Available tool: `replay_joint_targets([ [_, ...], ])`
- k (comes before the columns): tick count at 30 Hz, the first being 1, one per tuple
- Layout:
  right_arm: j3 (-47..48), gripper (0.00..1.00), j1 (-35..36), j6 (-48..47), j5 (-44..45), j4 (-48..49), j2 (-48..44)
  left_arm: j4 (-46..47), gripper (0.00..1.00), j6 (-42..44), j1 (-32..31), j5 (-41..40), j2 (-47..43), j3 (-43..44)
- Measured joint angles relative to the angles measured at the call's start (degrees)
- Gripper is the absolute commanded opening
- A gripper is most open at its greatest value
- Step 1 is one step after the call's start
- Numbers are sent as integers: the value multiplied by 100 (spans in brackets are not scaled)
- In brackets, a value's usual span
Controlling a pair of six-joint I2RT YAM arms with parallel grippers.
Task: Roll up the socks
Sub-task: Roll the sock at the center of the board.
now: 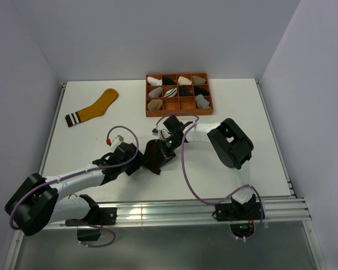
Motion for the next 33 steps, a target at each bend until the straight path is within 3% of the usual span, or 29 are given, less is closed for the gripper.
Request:
replay_joint_targets([
  [9,2,0,31,87,83,4,-20,326,55,-490,-33,-201,391,-57],
  [13,0,0,63,87,162,11,-63,442,35,-649,-44,-249,551,-57],
  [17,-199,11,129,105,442,225,-289,553,23,-667,-44,-249,669,-13],
  [18,-321,18,155,107,564,365,-420,562,21,-634,-44,-251,726,33],
  [26,-1910,48,901,-271,3198,1613,-2599,549,16,-181,-55,-229,1298,586],
  [30,-2330,50,1624,-688,4522,2238,-3379,402,16,146,-52,-199,1510,868],
  [33,-2444,50,2085,-973,5224,2592,-3442,302,16,339,-52,-175,1620,1034],
])
